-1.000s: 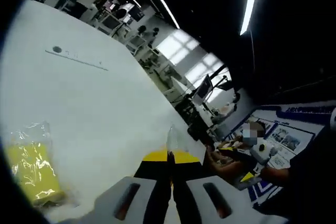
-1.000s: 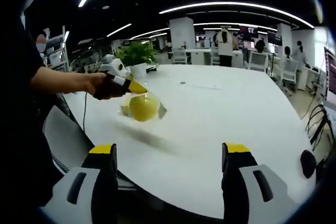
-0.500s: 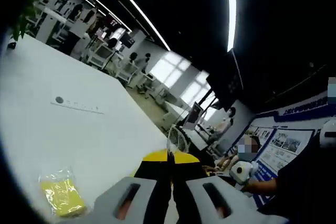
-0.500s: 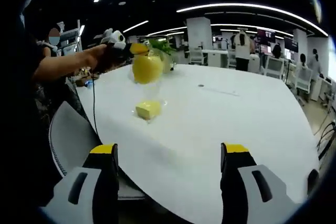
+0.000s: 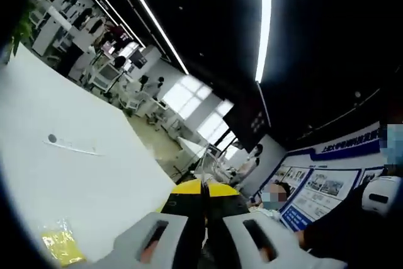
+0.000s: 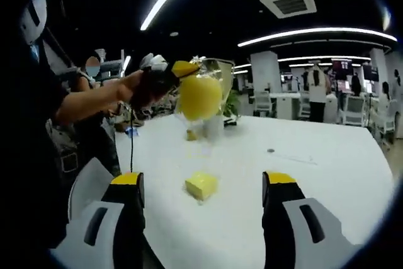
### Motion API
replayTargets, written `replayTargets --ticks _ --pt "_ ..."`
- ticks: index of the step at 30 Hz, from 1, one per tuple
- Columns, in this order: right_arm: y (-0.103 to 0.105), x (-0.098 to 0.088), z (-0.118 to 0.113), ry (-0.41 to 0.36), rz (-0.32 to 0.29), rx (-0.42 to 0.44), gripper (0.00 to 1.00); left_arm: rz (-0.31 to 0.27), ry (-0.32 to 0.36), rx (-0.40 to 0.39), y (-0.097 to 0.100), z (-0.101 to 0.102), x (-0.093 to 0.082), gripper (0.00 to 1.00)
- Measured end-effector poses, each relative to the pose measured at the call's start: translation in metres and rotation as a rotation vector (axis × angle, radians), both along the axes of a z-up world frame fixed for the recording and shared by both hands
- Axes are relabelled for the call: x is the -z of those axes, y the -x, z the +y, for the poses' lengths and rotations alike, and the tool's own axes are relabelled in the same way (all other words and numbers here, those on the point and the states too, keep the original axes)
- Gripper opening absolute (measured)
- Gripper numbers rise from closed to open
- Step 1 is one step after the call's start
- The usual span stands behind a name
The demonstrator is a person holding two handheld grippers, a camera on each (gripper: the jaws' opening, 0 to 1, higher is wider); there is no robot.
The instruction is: Compare the silicone blocks by pressing each to a similar depth, holding the contact briefly, and releasing to observe deformation and rebound differences across the visible hardness samples.
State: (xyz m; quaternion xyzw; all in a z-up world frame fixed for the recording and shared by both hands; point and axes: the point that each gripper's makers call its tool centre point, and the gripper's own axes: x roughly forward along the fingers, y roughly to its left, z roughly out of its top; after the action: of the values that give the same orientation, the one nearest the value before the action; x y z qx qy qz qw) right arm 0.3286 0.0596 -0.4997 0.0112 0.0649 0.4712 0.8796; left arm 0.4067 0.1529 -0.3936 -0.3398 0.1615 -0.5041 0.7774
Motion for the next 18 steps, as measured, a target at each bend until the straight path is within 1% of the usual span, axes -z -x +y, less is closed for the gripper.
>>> replayTargets --ticks 1,2,4,5,6,8,11,15,18 --pt "-0.004 -0.006 0.002 -0.012 -0.009 -0.01 0.7 0.001 0.01 0.004 0.0 -0.001 -0.003 0.0" --pt "-0.006 -0.015 0.009 -0.043 -0.008 -0.052 0.67 -0.002 0.02 0.013 0.001 -0.002 -0.006 0.0" --pt "-0.016 -0.023 0.013 -0.063 -0.004 -0.056 0.64 0.001 0.035 0.017 0.002 -0.004 -0.012 0.0" --pt "-0.019 -0.029 0.019 -0.082 0.001 -0.088 0.64 -0.004 0.041 0.026 0.004 -0.005 -0.015 0.0" --pt "-0.023 -0.033 0.022 -0.085 -0.004 -0.088 0.64 -0.005 0.04 0.024 0.004 -0.006 -0.016 0.0" --pt "-0.033 -0.045 0.029 -0.104 -0.033 -0.097 0.64 -0.019 0.037 0.038 0.008 -0.009 -0.019 0.0" --pt "-0.041 -0.055 0.041 -0.127 -0.041 -0.126 0.63 -0.019 0.041 0.045 0.011 -0.011 -0.021 0.0" --pt "-0.043 -0.07 0.06 -0.192 -0.053 -0.181 0.6 -0.018 0.053 0.061 0.016 -0.013 -0.023 0.0" --pt "-0.048 -0.071 0.069 -0.167 -0.063 -0.2 0.55 -0.021 0.056 0.067 0.021 -0.015 -0.025 0.0"
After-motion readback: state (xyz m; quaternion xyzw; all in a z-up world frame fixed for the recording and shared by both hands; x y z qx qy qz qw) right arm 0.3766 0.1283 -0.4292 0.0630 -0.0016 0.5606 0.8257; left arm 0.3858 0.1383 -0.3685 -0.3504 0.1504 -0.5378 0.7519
